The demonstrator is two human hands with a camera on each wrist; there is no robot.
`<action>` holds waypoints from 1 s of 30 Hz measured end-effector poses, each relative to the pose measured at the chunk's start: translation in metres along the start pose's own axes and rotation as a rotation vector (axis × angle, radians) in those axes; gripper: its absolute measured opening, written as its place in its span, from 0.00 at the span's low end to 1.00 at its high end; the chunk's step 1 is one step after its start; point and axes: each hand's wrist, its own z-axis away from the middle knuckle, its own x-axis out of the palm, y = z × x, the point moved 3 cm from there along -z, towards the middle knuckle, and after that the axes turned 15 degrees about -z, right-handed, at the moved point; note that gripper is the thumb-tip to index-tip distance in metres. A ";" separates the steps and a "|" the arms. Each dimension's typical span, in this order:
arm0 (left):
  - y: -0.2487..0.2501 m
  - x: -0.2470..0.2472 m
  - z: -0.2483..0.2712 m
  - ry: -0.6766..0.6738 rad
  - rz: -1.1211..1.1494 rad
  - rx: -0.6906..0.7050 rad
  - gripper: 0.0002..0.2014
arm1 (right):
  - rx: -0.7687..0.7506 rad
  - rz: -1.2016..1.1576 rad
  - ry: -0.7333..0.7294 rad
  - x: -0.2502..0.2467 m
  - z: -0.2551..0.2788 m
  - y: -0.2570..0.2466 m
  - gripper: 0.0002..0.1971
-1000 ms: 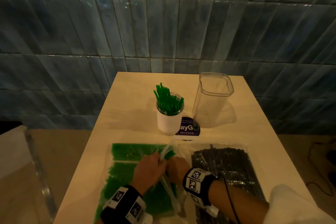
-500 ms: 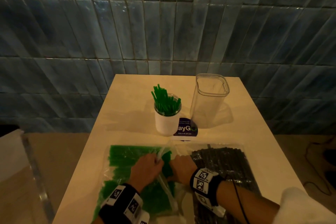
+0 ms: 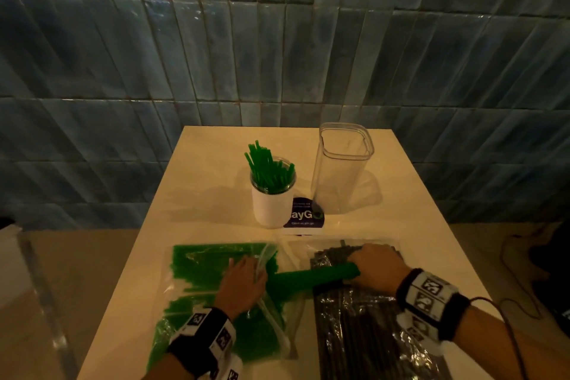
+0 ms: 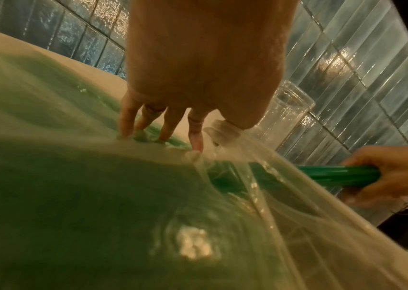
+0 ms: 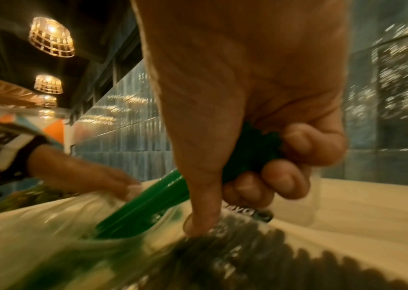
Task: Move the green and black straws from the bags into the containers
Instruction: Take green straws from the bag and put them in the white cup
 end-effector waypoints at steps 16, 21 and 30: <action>0.039 -0.034 0.026 0.615 -0.320 0.216 0.50 | 0.050 -0.033 0.176 -0.069 0.029 -0.012 0.23; 0.036 -0.061 0.032 0.378 -0.229 0.095 0.10 | -0.151 -0.120 0.261 -0.079 0.041 -0.055 0.14; 0.018 -0.058 0.062 0.283 0.025 0.186 0.15 | -0.686 -0.876 0.832 -0.076 0.068 -0.114 0.20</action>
